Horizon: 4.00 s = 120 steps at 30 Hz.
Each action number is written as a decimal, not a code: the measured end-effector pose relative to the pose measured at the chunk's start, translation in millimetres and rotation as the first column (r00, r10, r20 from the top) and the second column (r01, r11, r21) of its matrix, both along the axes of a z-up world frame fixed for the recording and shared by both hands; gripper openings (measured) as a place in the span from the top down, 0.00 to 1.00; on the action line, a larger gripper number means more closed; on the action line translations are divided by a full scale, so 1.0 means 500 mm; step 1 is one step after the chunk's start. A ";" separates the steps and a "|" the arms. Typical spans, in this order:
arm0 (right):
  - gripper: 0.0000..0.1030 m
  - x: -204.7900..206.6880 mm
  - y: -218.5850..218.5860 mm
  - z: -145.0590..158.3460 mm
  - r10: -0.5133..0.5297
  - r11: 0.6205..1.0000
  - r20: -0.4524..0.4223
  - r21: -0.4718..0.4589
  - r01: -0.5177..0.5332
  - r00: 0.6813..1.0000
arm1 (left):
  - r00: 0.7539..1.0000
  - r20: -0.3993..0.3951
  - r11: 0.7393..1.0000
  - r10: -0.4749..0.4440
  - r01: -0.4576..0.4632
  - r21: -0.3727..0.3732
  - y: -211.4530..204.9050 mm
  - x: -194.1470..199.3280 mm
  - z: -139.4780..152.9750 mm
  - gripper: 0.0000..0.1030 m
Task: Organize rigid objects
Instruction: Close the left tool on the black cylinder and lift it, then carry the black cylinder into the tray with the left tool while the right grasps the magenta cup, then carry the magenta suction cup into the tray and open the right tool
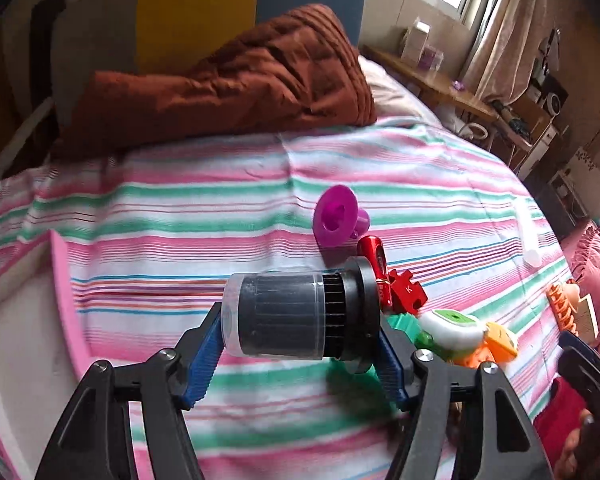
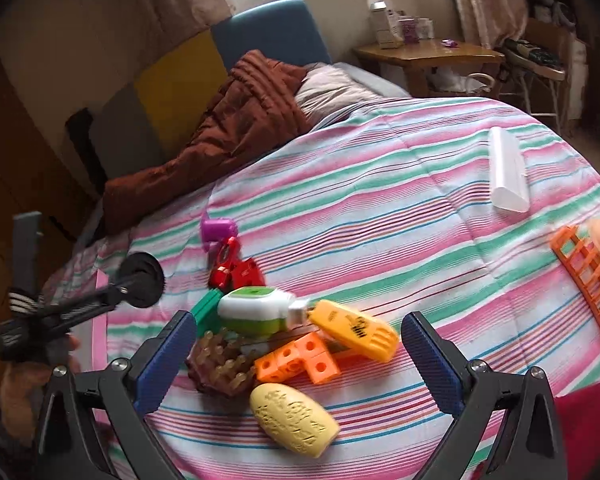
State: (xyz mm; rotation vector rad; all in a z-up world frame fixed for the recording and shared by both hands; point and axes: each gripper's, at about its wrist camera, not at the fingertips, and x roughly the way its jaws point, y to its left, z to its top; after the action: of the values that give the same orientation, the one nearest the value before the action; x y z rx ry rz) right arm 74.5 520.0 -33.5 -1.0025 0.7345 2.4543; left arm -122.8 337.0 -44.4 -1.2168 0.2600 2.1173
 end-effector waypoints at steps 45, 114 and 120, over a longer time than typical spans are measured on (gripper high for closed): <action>0.57 -0.367 -0.258 -0.039 0.483 0.856 0.242 0.076 -0.512 0.842 | 0.895 0.048 0.895 0.444 -0.445 0.018 -0.503 -0.267 -0.045 0.34; 0.57 -0.261 -0.563 0.002 0.595 0.790 0.144 0.075 -0.608 0.791 | 0.844 -0.192 0.864 0.501 -0.501 0.050 -0.627 0.206 0.054 0.22; 0.57 -0.365 -0.634 -0.031 0.634 0.766 0.165 0.006 -0.643 0.756 | 0.828 -0.159 0.842 0.538 -0.536 0.061 -0.663 0.186 0.038 0.23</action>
State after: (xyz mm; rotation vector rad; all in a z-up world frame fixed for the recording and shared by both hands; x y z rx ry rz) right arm -108.3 203.1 -48.8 -1.6133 0.2711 2.8806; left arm -29.8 5.7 -25.6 -1.1987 -0.0377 2.7120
